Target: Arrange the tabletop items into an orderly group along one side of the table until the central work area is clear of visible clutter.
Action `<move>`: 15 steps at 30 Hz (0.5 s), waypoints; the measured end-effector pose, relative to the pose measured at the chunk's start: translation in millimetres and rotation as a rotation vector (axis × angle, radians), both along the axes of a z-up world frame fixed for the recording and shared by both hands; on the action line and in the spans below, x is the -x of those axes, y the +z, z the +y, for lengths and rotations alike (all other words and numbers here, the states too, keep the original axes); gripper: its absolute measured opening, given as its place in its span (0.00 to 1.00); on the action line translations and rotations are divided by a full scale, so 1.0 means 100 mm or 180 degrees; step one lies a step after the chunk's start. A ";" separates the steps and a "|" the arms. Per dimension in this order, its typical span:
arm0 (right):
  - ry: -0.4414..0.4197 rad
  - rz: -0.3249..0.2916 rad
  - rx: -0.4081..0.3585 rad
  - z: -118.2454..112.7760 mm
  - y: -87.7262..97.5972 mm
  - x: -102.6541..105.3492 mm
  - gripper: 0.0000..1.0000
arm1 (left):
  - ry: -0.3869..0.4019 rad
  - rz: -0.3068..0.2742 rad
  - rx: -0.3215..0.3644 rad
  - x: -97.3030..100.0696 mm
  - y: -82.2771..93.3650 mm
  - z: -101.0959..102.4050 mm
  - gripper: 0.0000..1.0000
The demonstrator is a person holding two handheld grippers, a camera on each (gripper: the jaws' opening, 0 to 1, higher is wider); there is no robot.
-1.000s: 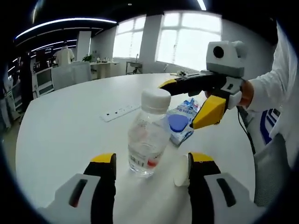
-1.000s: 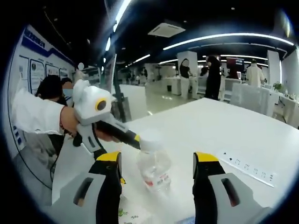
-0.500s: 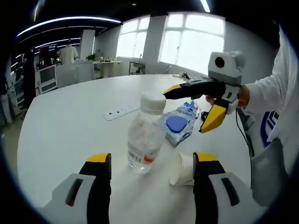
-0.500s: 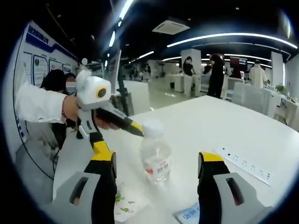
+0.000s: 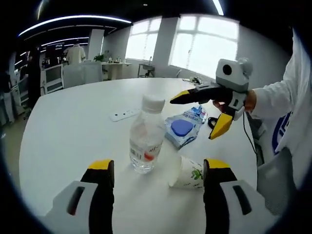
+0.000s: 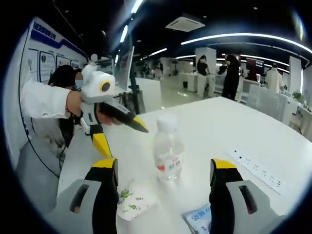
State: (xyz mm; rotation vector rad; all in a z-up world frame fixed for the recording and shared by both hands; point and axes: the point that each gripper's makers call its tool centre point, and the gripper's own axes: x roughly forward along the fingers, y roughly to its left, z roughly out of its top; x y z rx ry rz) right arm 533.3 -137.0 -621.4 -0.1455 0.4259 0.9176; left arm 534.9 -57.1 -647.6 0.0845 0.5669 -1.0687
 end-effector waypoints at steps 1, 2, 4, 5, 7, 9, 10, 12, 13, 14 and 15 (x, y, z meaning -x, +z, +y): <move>0.0013 0.0027 0.0009 -0.01 -0.01 0.02 0.75 | 0.0000 0.0001 0.0007 0.02 0.01 0.00 0.76; 0.0035 0.0038 0.0019 -0.01 -0.02 0.04 0.75 | 0.0012 0.0009 0.0008 0.04 0.01 0.01 0.76; 0.0078 0.0050 0.0045 -0.02 -0.04 0.07 0.74 | 0.0020 0.0001 0.0012 0.08 0.03 0.02 0.76; 0.0091 0.0074 0.0045 -0.02 -0.04 0.09 0.74 | 0.0029 0.0001 0.0015 0.09 0.03 0.02 0.76; 0.0106 0.0070 0.0066 -0.03 -0.05 0.12 0.74 | 0.0045 0.0012 0.0018 0.13 0.03 0.04 0.76; 0.0103 0.0082 0.0070 -0.05 -0.05 0.14 0.74 | 0.0078 0.0026 0.0015 0.16 0.03 0.07 0.76; 0.0095 0.0101 0.0065 -0.06 -0.05 0.15 0.74 | 0.0087 0.0030 0.0023 0.18 0.04 0.08 0.76; 0.0103 0.0098 0.0079 -0.08 -0.05 0.19 0.73 | 0.0102 0.0030 0.0019 0.22 0.05 0.10 0.76; 0.0106 0.0097 0.0083 -0.09 -0.05 0.20 0.73 | 0.0107 0.0031 0.0025 0.24 0.06 0.10 0.76; 0.0099 0.0113 0.0084 -0.10 -0.05 0.22 0.73 | 0.0113 0.0032 0.0034 0.26 0.07 0.11 0.76; 0.0092 0.0130 0.0100 -0.11 -0.06 0.23 0.73 | 0.0117 0.0035 0.0032 0.28 0.08 0.11 0.77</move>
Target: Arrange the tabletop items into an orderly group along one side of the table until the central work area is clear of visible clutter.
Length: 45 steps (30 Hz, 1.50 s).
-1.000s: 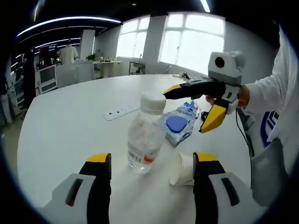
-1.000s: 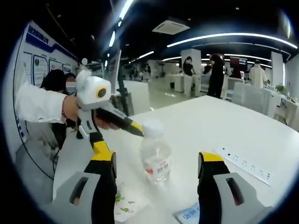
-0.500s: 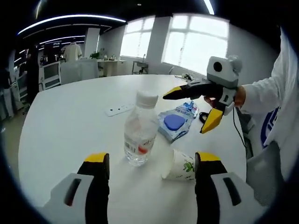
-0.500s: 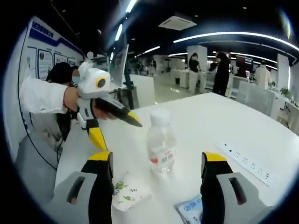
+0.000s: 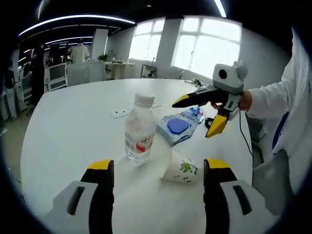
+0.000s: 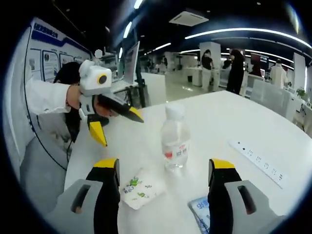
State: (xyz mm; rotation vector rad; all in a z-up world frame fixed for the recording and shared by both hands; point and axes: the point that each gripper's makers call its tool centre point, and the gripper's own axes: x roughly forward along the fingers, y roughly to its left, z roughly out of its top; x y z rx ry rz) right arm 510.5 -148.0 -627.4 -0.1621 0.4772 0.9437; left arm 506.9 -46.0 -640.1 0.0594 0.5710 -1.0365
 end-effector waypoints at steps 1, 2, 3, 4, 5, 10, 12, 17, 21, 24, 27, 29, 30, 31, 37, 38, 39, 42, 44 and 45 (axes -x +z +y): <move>0.0003 -0.0001 0.0015 -0.02 0.00 0.02 0.73 | 0.0008 0.0003 -0.0013 0.02 0.00 0.01 0.76; 0.0000 -0.0006 0.0015 -0.02 0.00 0.03 0.73 | 0.0010 0.0004 -0.0016 0.04 0.00 0.01 0.77; -0.0008 -0.0006 0.0010 -0.03 0.01 0.05 0.73 | 0.0014 0.0004 -0.0006 0.06 0.01 0.02 0.77; -0.0013 -0.0008 0.0004 -0.04 0.01 0.06 0.73 | 0.0016 0.0011 -0.0001 0.07 0.01 0.02 0.77; -0.0016 -0.0011 0.0003 -0.05 0.02 0.08 0.74 | 0.0020 0.0018 -0.0002 0.09 0.01 0.02 0.77; -0.0020 0.0005 0.0012 -0.08 0.04 0.16 0.74 | 0.0036 0.0006 0.0007 0.18 0.08 0.04 0.77; -0.0015 -0.0005 0.0018 -0.09 0.05 0.19 0.74 | 0.0035 -0.0007 0.0001 0.22 0.10 0.05 0.78; 0.0008 0.0002 0.0042 -0.12 0.08 0.25 0.74 | 0.0035 -0.0008 -0.0015 0.32 0.14 0.08 0.79; 0.0035 0.0004 0.0073 -0.15 0.09 0.30 0.74 | 0.0046 -0.0002 0.0013 0.42 0.18 0.09 0.80; 0.0064 0.0021 0.0101 -0.17 0.08 0.32 0.74 | 0.0065 0.0003 0.0021 0.51 0.20 0.10 0.80; 0.0097 0.0040 0.0132 -0.19 0.06 0.36 0.75 | 0.0097 0.0023 0.0026 0.60 0.20 0.14 0.80; 0.0107 0.0042 0.0163 -0.21 0.04 0.37 0.75 | 0.0120 0.0012 0.0012 0.65 0.21 0.16 0.80; 0.0111 0.0054 0.0160 -0.21 0.04 0.38 0.75 | 0.0152 0.0029 0.0056 0.68 0.23 0.16 0.80; 0.0119 0.0068 0.0168 -0.21 0.03 0.39 0.74 | 0.0170 0.0053 0.0083 0.71 0.24 0.17 0.80; 0.0265 0.0136 0.0250 -0.19 -0.05 0.41 0.72 | 0.0237 0.0049 0.0141 0.82 0.28 0.20 0.80; 0.0290 0.0151 0.0254 -0.18 -0.06 0.41 0.72 | 0.0239 0.0047 0.0138 0.83 0.28 0.20 0.80; 0.0308 0.0153 0.0262 -0.18 -0.08 0.39 0.71 | 0.0233 0.0053 0.0129 0.85 0.27 0.20 0.80; 0.0365 0.0183 0.0288 -0.15 -0.12 0.32 0.70 | 0.0255 0.0073 0.0124 0.90 0.26 0.24 0.80; 0.0438 0.0214 0.0311 -0.12 -0.17 0.28 0.70 | 0.0279 0.0080 0.0127 0.92 0.27 0.26 0.80; 0.0461 0.0231 0.0340 -0.12 -0.20 0.26 0.69 | 0.0294 0.0075 0.0141 0.92 0.28 0.27 0.79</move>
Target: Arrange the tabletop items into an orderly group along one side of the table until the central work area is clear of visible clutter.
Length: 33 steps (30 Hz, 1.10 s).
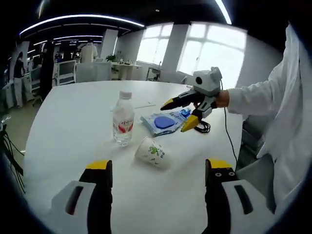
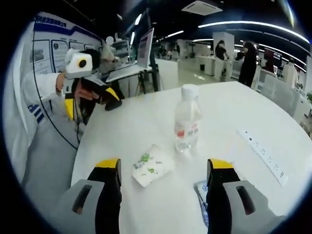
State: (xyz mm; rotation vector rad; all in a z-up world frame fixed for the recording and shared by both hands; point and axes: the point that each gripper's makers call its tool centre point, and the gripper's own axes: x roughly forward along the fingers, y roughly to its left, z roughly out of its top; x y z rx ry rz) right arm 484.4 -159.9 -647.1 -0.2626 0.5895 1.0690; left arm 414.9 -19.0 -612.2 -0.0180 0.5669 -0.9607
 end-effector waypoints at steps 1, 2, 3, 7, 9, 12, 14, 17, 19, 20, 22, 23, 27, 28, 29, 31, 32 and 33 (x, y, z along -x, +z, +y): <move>0.0035 0.0008 0.0041 0.00 -0.03 -0.03 0.69 | 0.0007 0.0009 0.0003 0.01 0.00 0.01 0.79; 0.0054 0.0024 0.0053 0.01 -0.05 -0.05 0.69 | 0.0001 0.0011 -0.0007 0.02 -0.01 0.01 0.79; 0.0076 0.0045 0.0055 0.02 -0.06 -0.08 0.69 | 0.0004 0.0009 -0.0016 0.04 -0.02 0.03 0.79; 0.0206 0.0125 0.0048 0.09 -0.11 -0.14 0.65 | 0.0043 0.0041 -0.0034 0.07 -0.07 0.07 0.79; 0.0277 0.0186 0.0093 0.11 -0.18 -0.17 0.64 | 0.0067 0.0061 -0.0025 0.08 -0.08 0.09 0.79; 0.0388 0.0256 0.0126 0.16 -0.25 -0.19 0.62 | 0.0093 0.0084 -0.0040 0.09 -0.10 0.11 0.78; 0.0455 0.0324 0.0121 0.20 -0.29 -0.21 0.59 | 0.0130 0.0085 -0.0015 0.08 -0.09 0.12 0.78; 0.0575 0.0414 0.0136 0.26 -0.35 -0.21 0.58 | 0.0159 0.0096 -0.0029 0.07 -0.11 0.14 0.78; 0.0696 0.0473 0.0111 0.32 -0.36 -0.18 0.53 | 0.0191 0.0096 -0.0013 0.06 -0.11 0.15 0.78; 0.0717 0.0488 0.0104 0.33 -0.36 -0.19 0.52 | 0.0203 0.0102 -0.0014 0.06 -0.12 0.16 0.78; 0.0762 0.0569 0.0111 0.36 -0.40 -0.20 0.51 | 0.0208 0.0111 -0.0013 0.07 -0.14 0.16 0.77; 0.0803 0.0586 0.0111 0.37 -0.42 -0.20 0.48 | 0.0206 0.0119 -0.0011 0.07 -0.15 0.16 0.77; 0.0861 0.0679 0.0121 0.42 -0.49 -0.19 0.47 | 0.0227 0.0148 -0.0009 0.08 -0.18 0.15 0.77; 0.0877 0.0681 0.0125 0.43 -0.50 -0.19 0.47 | 0.0229 0.0152 -0.0003 0.08 -0.18 0.15 0.77; 0.0886 0.0703 0.0123 0.44 -0.51 -0.19 0.47 | 0.0229 0.0147 0.0009 0.08 -0.18 0.14 0.77; 0.0913 0.0749 0.0113 0.45 -0.53 -0.18 0.46 | 0.0232 0.0164 0.0000 0.08 -0.20 0.14 0.77; 0.0918 0.0756 0.0118 0.45 -0.54 -0.18 0.46 | 0.0231 0.0170 -0.0007 0.09 -0.21 0.14 0.76; 0.0931 0.0764 0.0126 0.46 -0.55 -0.17 0.44 | 0.0229 0.0168 -0.0005 0.09 -0.21 0.14 0.76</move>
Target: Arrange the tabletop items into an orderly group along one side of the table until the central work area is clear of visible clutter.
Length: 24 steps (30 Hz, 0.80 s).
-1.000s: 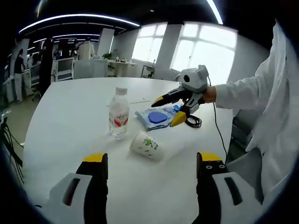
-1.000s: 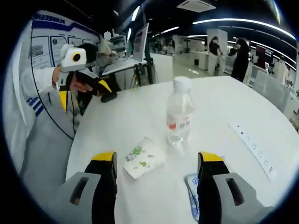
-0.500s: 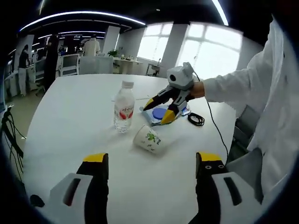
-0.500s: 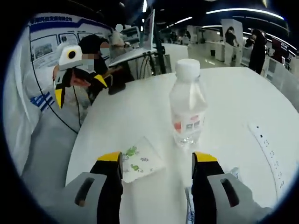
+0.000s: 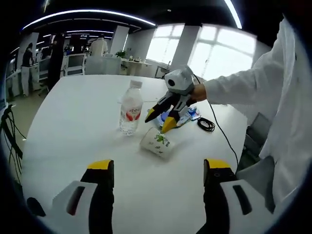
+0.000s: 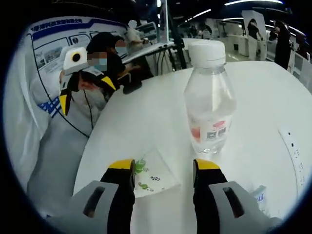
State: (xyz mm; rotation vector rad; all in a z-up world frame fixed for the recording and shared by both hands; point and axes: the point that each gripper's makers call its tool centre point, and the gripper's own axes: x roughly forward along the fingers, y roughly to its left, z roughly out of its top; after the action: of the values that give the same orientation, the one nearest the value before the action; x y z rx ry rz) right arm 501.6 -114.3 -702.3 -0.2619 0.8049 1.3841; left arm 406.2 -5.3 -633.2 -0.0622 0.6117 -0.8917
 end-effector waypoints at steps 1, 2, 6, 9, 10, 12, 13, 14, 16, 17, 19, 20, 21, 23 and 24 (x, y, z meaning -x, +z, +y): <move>0.0010 0.0021 0.0011 0.00 -0.02 0.01 0.43 | 0.0003 0.0001 0.0009 0.00 0.00 0.00 0.76; 0.0000 0.0045 0.0023 -0.02 -0.04 0.00 0.43 | 0.0004 0.0010 0.0013 0.00 0.00 -0.01 0.76; 0.0022 0.0100 0.0036 -0.04 -0.06 0.05 0.38 | -0.0005 0.0011 0.0021 -0.01 -0.01 -0.03 0.76; 0.0035 0.0108 0.0092 -0.08 -0.10 0.09 0.36 | -0.0007 0.0012 0.0031 -0.02 -0.01 -0.05 0.76; 0.0017 0.0133 0.0091 -0.09 -0.10 0.10 0.35 | -0.0013 0.0012 0.0036 -0.02 -0.01 -0.06 0.76; 0.0021 0.0135 0.0075 -0.10 -0.09 0.12 0.32 | -0.0016 0.0010 0.0036 -0.02 -0.02 -0.07 0.76; 0.0019 0.0132 0.0075 -0.10 -0.09 0.12 0.31 | -0.0016 0.0018 0.0035 -0.01 -0.02 -0.07 0.76; 0.0007 0.0138 0.0067 -0.10 -0.09 0.12 0.32 | -0.0025 0.0026 0.0036 -0.01 -0.03 -0.08 0.75; 0.0000 0.0155 0.0074 -0.12 -0.10 0.14 0.30 | -0.0031 0.0026 0.0042 0.00 -0.03 -0.09 0.75; -0.0002 0.0162 0.0063 -0.12 -0.09 0.14 0.30 | -0.0032 0.0026 0.0046 0.01 -0.03 -0.09 0.75; -0.0003 0.0170 0.0081 -0.14 -0.09 0.15 0.29 | -0.0042 0.0041 0.0042 0.02 -0.04 -0.10 0.75; 0.0004 0.0184 0.0083 -0.14 -0.09 0.16 0.27 | -0.0047 0.0037 0.0041 0.02 -0.05 -0.11 0.75; 0.0021 0.0205 0.0093 -0.15 -0.09 0.19 0.24 | -0.0048 0.0034 0.0044 0.02 -0.05 -0.11 0.75; 0.0051 0.0247 0.0126 -0.18 -0.09 0.23 0.22 | -0.0045 0.0042 0.0045 0.02 -0.05 -0.11 0.74; 0.0064 0.0238 0.0131 -0.18 -0.09 0.25 0.20 | -0.0044 0.0042 0.0037 0.02 -0.05 -0.11 0.74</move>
State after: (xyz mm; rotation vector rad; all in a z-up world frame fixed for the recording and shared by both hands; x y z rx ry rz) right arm 476.9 -132.7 -711.7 -0.2518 0.8954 1.4039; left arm 403.7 -15.9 -638.4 -0.0744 0.6200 -0.9089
